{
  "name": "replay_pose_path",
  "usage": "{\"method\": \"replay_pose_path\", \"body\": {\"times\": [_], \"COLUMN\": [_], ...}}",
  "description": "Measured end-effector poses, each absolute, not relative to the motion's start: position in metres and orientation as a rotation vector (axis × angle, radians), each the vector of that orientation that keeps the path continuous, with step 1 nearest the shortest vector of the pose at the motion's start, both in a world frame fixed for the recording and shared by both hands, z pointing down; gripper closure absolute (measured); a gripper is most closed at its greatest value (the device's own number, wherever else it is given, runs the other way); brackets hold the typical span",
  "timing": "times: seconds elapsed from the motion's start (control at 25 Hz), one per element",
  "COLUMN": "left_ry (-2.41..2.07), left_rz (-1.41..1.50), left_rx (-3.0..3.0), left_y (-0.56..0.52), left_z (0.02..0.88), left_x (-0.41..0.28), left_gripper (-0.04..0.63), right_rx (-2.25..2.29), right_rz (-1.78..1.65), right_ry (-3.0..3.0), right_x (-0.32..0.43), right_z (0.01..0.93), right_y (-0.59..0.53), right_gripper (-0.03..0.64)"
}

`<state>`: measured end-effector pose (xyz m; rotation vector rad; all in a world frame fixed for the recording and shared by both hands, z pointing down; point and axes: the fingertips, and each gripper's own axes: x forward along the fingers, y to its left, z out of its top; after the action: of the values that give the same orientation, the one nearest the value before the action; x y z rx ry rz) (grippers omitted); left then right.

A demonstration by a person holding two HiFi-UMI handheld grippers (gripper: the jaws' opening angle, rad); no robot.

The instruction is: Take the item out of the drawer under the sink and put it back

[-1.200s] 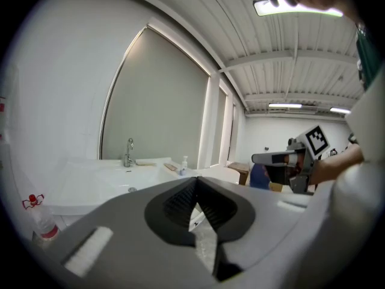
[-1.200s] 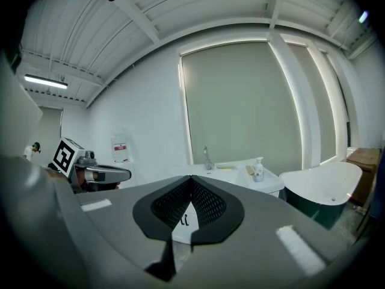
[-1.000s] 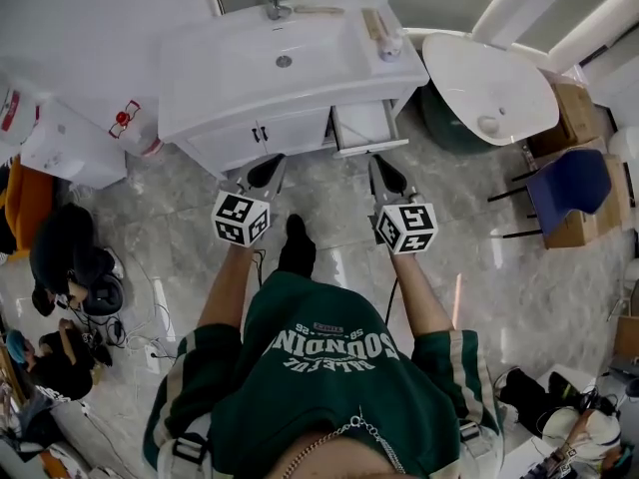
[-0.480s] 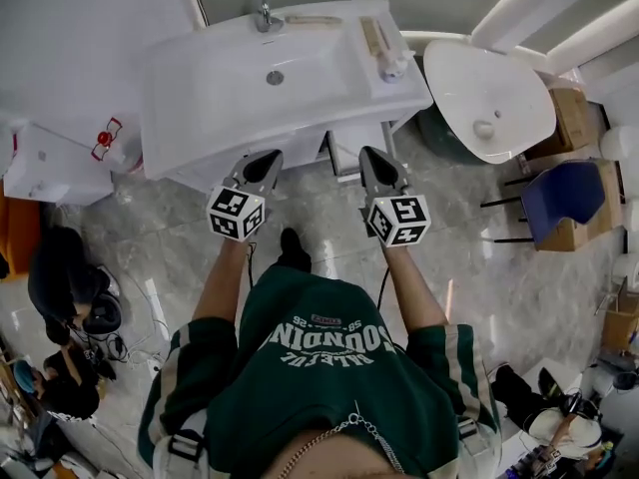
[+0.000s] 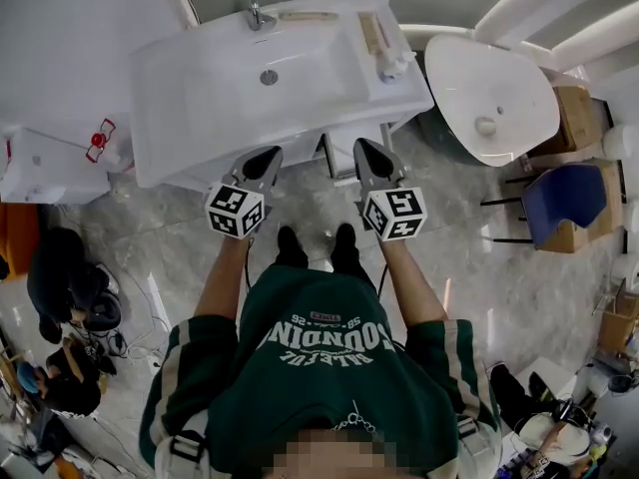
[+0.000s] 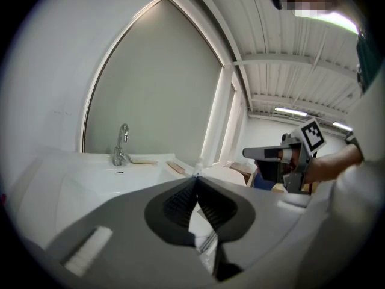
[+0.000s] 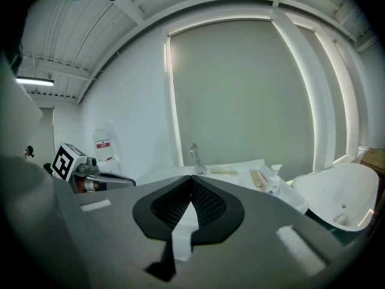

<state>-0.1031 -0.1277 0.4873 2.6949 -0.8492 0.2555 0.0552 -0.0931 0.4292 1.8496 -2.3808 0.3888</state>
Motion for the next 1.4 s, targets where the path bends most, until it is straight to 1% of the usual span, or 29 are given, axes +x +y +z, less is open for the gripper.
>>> {"method": "replay_pose_path", "body": {"times": [0.6, 0.84, 1.08, 1.24, 1.4], "left_ry": [-1.176, -1.198, -1.176, -1.158, -1.141], "left_rz": [0.222, 0.246, 0.303, 0.322, 0.333], "left_rx": [2.555, 2.536, 2.495, 2.456, 2.429], "left_y": [-0.144, -0.145, -0.140, -0.135, -0.132], "left_z": [0.486, 0.492, 0.519, 0.540, 0.557], "left_x": [-0.067, -0.055, -0.050, -0.045, -0.037], "left_gripper": [0.546, 0.546, 0.546, 0.546, 0.546], "right_rx": [1.499, 1.401, 1.303, 1.239, 1.180], "right_rz": [0.330, 0.302, 0.373, 0.431, 0.445], "right_ry": [-2.550, -2.562, -2.537, -2.483, -2.397], "right_x": [0.102, 0.107, 0.104, 0.106, 0.111], "right_z": [0.441, 0.462, 0.500, 0.533, 0.568], "right_y": [-0.141, -0.149, -0.145, -0.137, -0.134], "right_gripper": [0.615, 0.614, 0.611, 0.557, 0.540]}}
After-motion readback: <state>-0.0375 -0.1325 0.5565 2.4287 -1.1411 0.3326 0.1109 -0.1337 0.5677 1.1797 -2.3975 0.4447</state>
